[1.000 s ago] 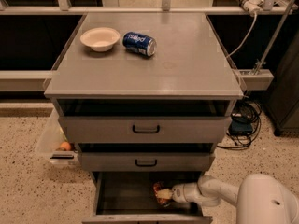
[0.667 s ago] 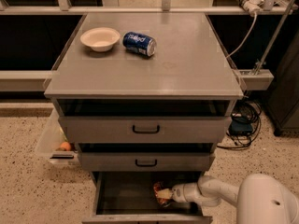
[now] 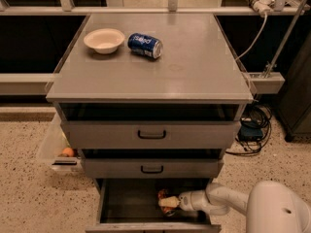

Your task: Place coke can into bottom drawer

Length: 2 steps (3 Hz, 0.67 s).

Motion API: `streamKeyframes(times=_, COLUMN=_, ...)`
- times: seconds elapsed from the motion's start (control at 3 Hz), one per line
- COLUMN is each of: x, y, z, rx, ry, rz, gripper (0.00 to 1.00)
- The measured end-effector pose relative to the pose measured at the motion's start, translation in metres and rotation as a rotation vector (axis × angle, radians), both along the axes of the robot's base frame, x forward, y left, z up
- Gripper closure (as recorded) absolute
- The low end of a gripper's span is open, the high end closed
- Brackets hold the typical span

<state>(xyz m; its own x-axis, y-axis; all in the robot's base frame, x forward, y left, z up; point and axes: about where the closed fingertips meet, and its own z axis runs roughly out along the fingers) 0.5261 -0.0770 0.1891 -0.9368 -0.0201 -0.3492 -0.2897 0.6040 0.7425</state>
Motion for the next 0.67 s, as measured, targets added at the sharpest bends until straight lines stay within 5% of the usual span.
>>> streamKeyframes(times=0.33, x=0.0000, y=0.0001, z=0.0000, rx=0.000, ry=0.000, rz=0.000, gripper=0.00)
streamKeyframes(times=0.67, x=0.0000, y=0.0001, z=0.0000, rx=0.000, ry=0.000, rz=0.000, gripper=0.00)
